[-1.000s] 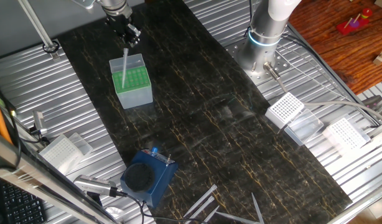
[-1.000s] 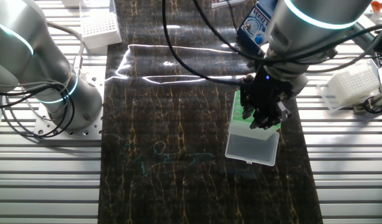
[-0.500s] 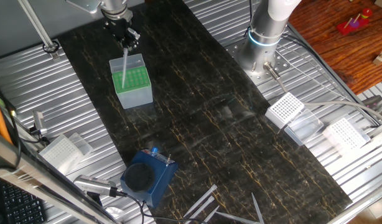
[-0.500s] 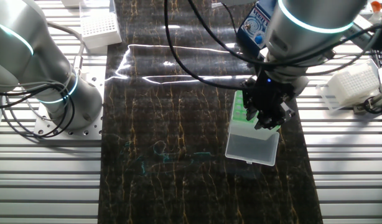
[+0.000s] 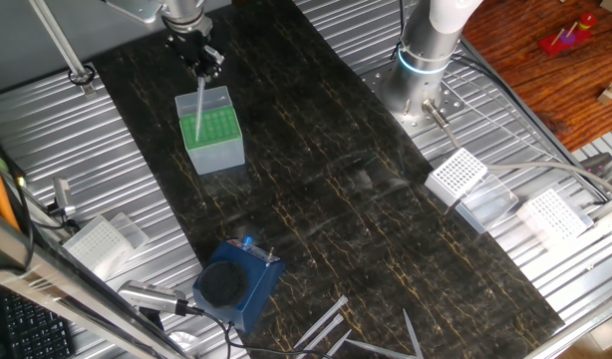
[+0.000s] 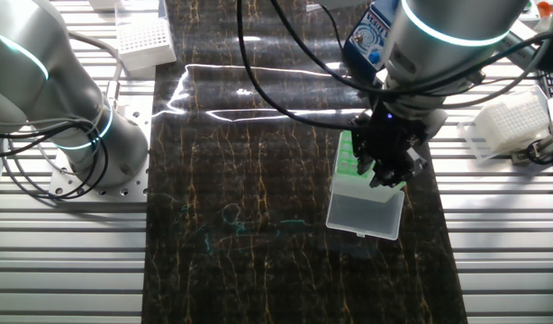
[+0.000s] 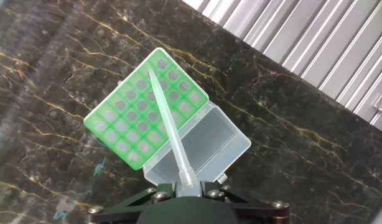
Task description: Insert a large pipette tip into the holder for large pipette tips
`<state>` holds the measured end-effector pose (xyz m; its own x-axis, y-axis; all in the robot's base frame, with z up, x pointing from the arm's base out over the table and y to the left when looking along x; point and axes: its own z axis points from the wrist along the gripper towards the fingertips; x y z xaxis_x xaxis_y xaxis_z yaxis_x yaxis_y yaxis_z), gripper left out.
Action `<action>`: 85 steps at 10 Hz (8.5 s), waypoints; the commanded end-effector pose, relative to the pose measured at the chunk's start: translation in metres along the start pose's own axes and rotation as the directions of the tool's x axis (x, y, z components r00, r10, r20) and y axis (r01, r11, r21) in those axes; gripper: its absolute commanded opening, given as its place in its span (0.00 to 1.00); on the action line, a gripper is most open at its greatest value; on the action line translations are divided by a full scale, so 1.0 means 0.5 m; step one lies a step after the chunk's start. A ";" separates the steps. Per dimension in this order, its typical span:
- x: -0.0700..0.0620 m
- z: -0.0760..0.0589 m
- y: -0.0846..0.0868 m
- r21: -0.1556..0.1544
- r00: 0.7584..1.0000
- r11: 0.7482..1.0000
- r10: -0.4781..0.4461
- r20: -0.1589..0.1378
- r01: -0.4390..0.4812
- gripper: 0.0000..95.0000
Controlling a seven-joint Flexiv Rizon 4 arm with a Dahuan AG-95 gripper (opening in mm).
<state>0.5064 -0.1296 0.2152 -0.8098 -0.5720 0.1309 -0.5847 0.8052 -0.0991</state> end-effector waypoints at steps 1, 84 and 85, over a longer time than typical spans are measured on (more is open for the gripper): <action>0.002 0.002 -0.001 0.005 1.000 1.000 0.001 -0.001 -0.001 0.20; -0.063 -0.022 0.073 -0.067 0.899 0.976 0.219 0.379 -0.209 0.00; -0.064 -0.022 0.074 -0.065 0.900 0.976 0.218 0.378 -0.209 0.00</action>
<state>0.5119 -0.0817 0.2180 -0.8752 -0.3988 -0.2737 -0.3985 0.9153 -0.0593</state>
